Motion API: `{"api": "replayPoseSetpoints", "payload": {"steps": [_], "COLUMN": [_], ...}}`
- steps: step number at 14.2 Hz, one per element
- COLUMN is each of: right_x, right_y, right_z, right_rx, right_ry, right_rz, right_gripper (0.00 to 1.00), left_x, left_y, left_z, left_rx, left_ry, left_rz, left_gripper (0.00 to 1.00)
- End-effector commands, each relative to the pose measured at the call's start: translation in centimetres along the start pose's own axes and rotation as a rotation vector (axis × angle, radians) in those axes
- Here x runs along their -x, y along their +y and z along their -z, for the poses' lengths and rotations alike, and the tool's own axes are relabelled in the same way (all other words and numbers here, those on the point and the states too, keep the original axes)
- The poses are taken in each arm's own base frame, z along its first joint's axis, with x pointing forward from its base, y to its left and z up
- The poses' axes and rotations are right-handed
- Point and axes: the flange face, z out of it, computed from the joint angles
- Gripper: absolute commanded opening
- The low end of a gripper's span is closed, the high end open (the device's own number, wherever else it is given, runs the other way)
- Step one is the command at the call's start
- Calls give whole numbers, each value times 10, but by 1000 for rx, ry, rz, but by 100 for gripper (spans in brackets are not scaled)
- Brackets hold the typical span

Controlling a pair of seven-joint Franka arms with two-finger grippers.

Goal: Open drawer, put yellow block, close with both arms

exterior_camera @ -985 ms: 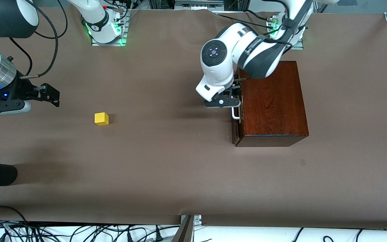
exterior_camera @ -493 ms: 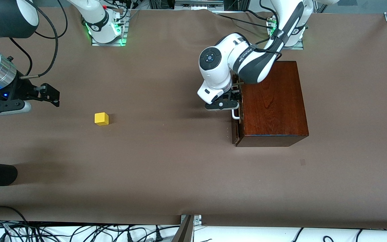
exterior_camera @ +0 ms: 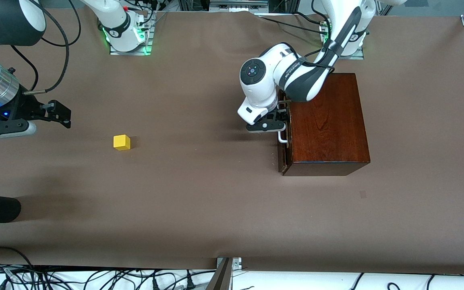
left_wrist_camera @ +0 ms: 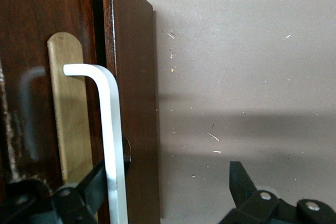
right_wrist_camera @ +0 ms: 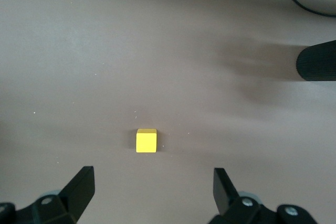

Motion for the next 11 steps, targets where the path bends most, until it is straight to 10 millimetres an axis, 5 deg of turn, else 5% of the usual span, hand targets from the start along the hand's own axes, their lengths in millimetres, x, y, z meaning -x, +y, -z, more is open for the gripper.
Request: {"api": "replayPoseSetpoints", "payload": {"steps": [1,7,11], "right_x": [-3,-2,-1], "right_y": [0,0,9], "right_z": [5,6,4], "right_rx": [1,-1,1], "right_ry": [7,0,-1], "right_rz": [0,7,-6], "right_gripper": [100,100,100], "left_x": [3,5,15], "left_y": [1,18,54], "left_z": [-12,-19,-13], "left_rx": [-13,36,113], "left_ry": [27,52,86], "left_rz": [4,7,18], "left_gripper": [100,100,100]}}
